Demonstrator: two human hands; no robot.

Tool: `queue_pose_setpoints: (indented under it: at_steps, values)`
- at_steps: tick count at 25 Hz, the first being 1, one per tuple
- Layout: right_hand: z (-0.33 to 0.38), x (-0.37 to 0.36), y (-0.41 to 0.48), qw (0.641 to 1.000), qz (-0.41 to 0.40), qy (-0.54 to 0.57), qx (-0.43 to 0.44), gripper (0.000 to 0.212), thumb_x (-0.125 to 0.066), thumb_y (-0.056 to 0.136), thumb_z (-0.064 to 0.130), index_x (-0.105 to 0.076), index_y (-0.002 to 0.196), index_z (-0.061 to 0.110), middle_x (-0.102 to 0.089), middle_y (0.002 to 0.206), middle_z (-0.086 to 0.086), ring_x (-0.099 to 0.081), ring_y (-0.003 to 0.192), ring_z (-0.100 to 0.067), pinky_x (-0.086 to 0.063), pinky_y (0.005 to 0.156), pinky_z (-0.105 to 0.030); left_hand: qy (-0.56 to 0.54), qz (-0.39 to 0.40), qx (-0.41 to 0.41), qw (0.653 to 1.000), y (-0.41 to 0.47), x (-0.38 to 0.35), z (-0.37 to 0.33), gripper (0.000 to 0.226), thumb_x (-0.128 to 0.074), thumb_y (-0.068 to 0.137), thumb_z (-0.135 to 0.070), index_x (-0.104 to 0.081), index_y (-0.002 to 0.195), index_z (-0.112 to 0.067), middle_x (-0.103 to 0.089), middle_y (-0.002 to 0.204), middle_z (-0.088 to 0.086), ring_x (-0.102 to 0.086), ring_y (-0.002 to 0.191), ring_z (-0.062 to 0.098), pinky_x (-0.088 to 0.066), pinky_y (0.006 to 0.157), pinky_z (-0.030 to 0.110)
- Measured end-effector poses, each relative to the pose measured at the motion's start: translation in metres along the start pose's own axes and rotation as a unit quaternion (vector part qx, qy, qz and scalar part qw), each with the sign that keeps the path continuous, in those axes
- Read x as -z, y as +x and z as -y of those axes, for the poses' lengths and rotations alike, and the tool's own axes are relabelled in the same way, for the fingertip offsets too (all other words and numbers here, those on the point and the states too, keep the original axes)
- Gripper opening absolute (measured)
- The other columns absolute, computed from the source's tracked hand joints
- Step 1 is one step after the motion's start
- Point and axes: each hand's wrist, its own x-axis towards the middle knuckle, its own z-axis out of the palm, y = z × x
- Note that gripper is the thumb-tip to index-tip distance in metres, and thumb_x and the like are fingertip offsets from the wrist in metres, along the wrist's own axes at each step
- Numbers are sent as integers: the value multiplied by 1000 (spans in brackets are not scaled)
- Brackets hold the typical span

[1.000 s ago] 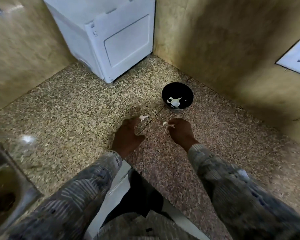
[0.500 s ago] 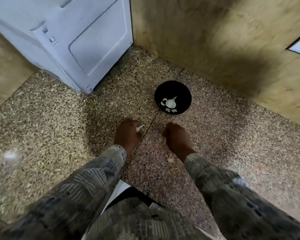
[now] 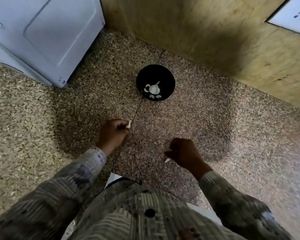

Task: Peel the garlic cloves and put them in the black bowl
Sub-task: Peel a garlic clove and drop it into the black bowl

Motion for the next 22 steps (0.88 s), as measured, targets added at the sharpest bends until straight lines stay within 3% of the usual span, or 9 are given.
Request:
queue_pose_setpoints:
  at_steps: [2,4,6,9,14,17,19,21,22]
  values:
    - [-6,-23,-10,999,27,-10,-13,40,-80,78,59,-60,85,25,-68,85,2,-66,79,-20,-53,66,-34,-31,35,11,999,-6,-11,-2,25,-82,81,-11,-78,104,-21,-73,89,-9,-68,82,4,-53,82,23]
    - [-7,-41,-8,1000,14,-13,4,37,-79,79,56,-65,89,23,-71,85,4,-70,79,-18,-60,69,-38,-69,58,22,996,-12,-22,-7,23,-82,81,-11,-77,99,-24,-73,88,-11,-69,83,5,-53,78,22]
    - [0,-44,-1,999,13,-41,22,28,-77,84,49,-72,92,23,-74,89,2,-73,85,-19,-62,76,-39,-122,73,50,989,-12,-33,-4,22,-82,80,-10,-78,100,-19,-78,94,-5,-73,87,11,-56,75,25]
    - [4,-41,9,993,32,-110,43,32,-71,88,49,-73,97,19,-75,97,-5,-72,92,-26,-62,78,-40,-212,95,109,967,-15,-42,-9,26,-77,83,0,-77,108,-7,-79,99,7,-74,84,14,-55,62,21]
    - [19,-13,25,987,91,-118,55,22,-74,89,39,-72,102,21,-72,102,-3,-72,94,-24,-62,80,-42,-270,102,120,950,-13,-40,-18,23,-75,85,3,-75,106,-6,-78,100,12,-75,88,21,-60,71,29]
    - [48,26,42,997,-3,47,55,17,-76,91,34,-67,92,20,-70,89,1,-69,79,-14,-61,72,-35,-295,102,125,942,-15,-37,-23,20,-71,89,5,-75,95,-14,-77,99,16,-74,94,33,-60,86,48]
    - [68,49,60,967,-110,229,7,13,-78,90,26,-67,91,18,-72,81,2,-70,69,-12,-59,60,-28,-276,108,103,949,-16,-37,-24,22,-72,88,2,-79,89,-19,-78,96,16,-74,94,36,-54,93,58]
    - [84,67,74,930,-146,336,-8,6,-74,91,17,-71,95,14,-75,80,1,-72,62,-8,-57,54,-24,-267,120,87,952,-18,-36,-23,22,-74,87,-1,-80,92,-21,-79,96,12,-74,99,39,-53,95,60]
    - [87,70,78,922,-152,357,-2,7,-72,91,17,-73,97,15,-76,83,0,-74,65,-10,-60,58,-28,-271,124,84,951,-19,-35,-24,22,-74,87,-1,-79,93,-22,-79,98,10,-74,99,37,-54,95,59]
